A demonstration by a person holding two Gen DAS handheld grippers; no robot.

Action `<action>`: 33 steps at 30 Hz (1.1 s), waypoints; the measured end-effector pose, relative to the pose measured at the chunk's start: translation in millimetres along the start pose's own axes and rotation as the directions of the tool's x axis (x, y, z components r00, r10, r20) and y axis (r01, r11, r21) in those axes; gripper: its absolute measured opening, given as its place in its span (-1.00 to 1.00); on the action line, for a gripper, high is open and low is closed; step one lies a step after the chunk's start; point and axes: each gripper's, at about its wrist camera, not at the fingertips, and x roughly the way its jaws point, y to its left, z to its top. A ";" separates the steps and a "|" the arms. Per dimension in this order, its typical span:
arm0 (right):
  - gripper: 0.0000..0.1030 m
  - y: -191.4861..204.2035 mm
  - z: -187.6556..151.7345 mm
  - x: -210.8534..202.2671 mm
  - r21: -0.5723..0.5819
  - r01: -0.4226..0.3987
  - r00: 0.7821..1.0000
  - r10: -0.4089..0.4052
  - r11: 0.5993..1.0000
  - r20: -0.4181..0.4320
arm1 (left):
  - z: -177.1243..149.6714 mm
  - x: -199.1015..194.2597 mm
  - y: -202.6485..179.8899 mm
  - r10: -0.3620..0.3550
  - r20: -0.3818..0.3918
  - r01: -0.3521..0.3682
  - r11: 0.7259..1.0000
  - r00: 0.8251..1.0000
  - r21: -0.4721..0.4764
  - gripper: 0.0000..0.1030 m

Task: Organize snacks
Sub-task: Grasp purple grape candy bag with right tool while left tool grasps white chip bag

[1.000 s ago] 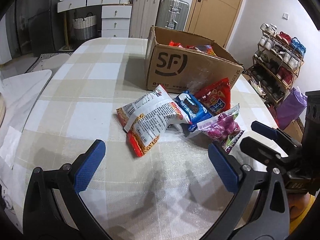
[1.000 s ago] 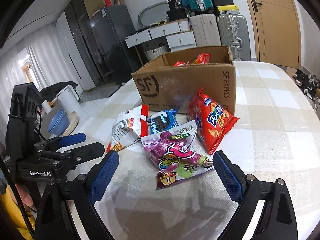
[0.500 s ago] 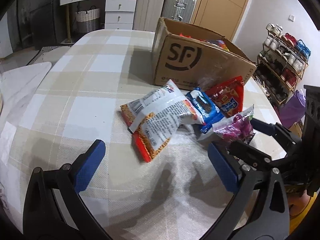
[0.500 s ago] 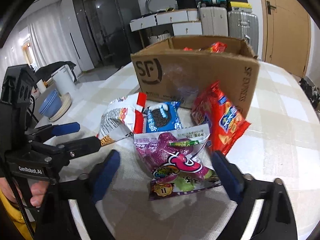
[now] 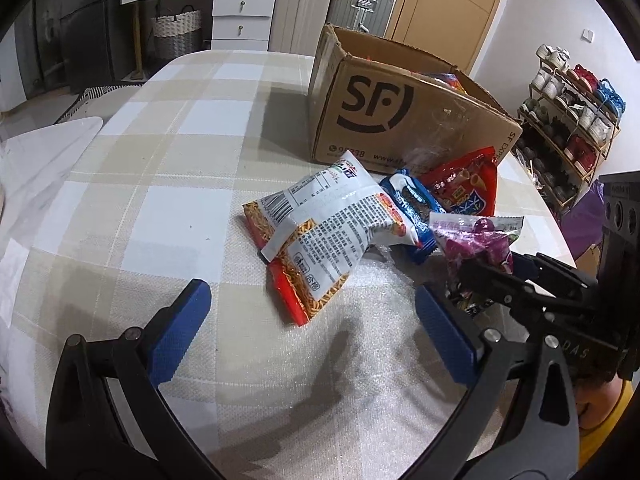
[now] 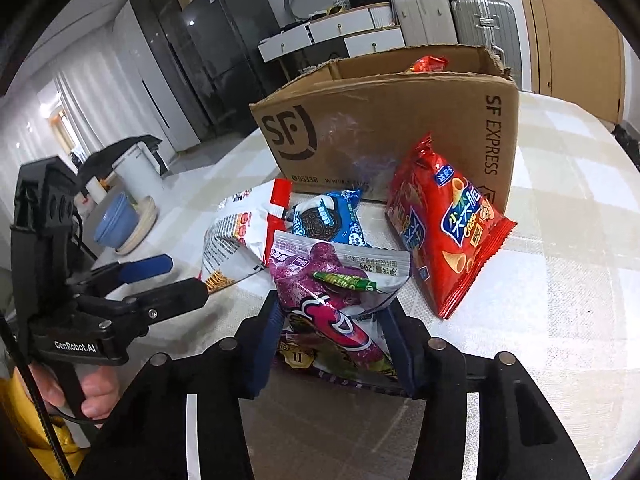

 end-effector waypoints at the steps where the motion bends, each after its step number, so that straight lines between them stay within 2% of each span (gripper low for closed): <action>1: -0.05 -0.4 -0.2 -1.7 0.001 0.001 1.000 -0.001 1.000 0.003 | -0.5 -1.2 0.2 0.002 0.001 -0.002 1.000 1.000 0.000 0.97; 12: -0.05 -0.2 -3.2 -29.6 -0.017 -0.007 0.994 0.009 1.000 0.110 | -1.6 -16.0 4.5 0.039 0.014 -0.039 0.999 0.999 -0.002 0.97; 17: -0.05 -16.5 -8.2 -47.3 0.042 -0.064 0.986 0.056 0.997 0.157 | 4.2 -21.8 9.0 0.069 0.038 -0.070 0.997 0.997 0.020 0.97; 20: -0.05 -28.2 -12.0 -50.4 0.089 -0.090 0.983 0.074 0.992 0.170 | 14.7 -21.2 13.2 0.029 0.040 -0.030 0.999 0.999 0.017 0.97; 24: -0.05 -28.0 -12.5 -53.4 0.093 -0.116 0.978 0.097 0.989 0.186 | 30.8 -11.0 7.2 0.026 0.032 -0.029 0.996 0.999 0.088 0.97; 29: -0.05 -34.4 -13.9 -55.2 0.111 -0.155 0.971 0.131 0.982 0.201 | 44.2 19.6 -6.0 0.004 -0.057 0.007 0.982 0.998 0.190 0.97; 33: -0.05 -40.3 -14.4 -53.8 0.140 -0.180 0.968 0.150 0.974 0.202 | 49.1 39.9 -16.2 0.009 -0.090 0.014 0.970 0.996 0.244 0.97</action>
